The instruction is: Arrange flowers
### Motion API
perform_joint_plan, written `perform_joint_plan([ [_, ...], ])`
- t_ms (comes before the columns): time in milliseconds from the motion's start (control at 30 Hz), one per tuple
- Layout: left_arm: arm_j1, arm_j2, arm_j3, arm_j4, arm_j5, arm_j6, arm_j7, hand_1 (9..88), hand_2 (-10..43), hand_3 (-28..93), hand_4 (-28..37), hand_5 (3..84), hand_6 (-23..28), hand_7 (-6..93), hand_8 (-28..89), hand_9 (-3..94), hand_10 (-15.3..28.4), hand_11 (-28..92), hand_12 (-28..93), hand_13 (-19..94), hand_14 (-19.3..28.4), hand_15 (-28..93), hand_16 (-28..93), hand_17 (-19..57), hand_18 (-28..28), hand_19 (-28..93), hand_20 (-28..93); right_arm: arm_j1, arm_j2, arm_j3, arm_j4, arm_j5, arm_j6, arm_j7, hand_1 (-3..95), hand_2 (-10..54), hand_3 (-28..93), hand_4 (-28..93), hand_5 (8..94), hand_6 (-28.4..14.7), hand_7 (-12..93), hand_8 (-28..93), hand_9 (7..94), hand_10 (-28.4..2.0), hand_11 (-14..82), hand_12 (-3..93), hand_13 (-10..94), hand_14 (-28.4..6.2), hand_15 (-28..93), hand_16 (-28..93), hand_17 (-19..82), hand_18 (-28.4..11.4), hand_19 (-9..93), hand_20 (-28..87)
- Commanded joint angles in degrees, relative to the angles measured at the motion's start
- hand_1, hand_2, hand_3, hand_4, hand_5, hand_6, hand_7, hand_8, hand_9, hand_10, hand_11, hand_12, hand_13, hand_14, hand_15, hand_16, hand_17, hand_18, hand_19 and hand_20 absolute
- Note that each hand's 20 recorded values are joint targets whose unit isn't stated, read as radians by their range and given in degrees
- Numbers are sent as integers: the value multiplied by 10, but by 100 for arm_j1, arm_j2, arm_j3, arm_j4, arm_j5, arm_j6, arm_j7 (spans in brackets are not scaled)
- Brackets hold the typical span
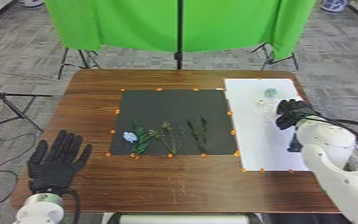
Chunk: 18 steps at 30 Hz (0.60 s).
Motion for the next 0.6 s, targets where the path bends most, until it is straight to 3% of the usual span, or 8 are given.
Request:
perform_joint_plan([
  [33,98,-73,-13,106,-18,-37,-152,276,175,740,-283,429,67,223,-119,394,144,339,118,323,145,494,-91,-49,141,403,164,-105,14,-129,133,-79,318,383,542,-95,710,-276,598,-24,218,-36,664,-139,195,335,563,-117,572,358,297,-224,810,424],
  [100,146,-84,-34,97,-43,-75,-148,275,175,741,-283,429,67,223,-119,394,145,338,117,322,145,493,-91,-49,141,403,164,-139,59,-170,150,-140,471,416,582,-95,677,-272,660,-16,268,36,761,-119,178,468,629,-96,561,406,330,-222,829,428],
  [167,165,-84,-36,83,-41,-73,-126,276,175,741,-283,430,67,222,-119,394,146,336,116,321,145,491,-91,-49,141,403,163,-198,100,-160,143,-223,647,371,606,-95,667,-275,683,-7,303,62,782,-110,208,513,651,-88,557,424,342,-219,836,431],
  [600,224,-55,-43,29,-69,-109,-61,276,176,737,-283,432,67,220,-117,394,146,334,118,322,145,490,-89,-50,142,404,163,257,201,-585,-495,-368,2487,268,615,-95,690,-274,699,-8,373,107,794,-110,215,516,662,-77,531,445,351,-216,836,431],
])
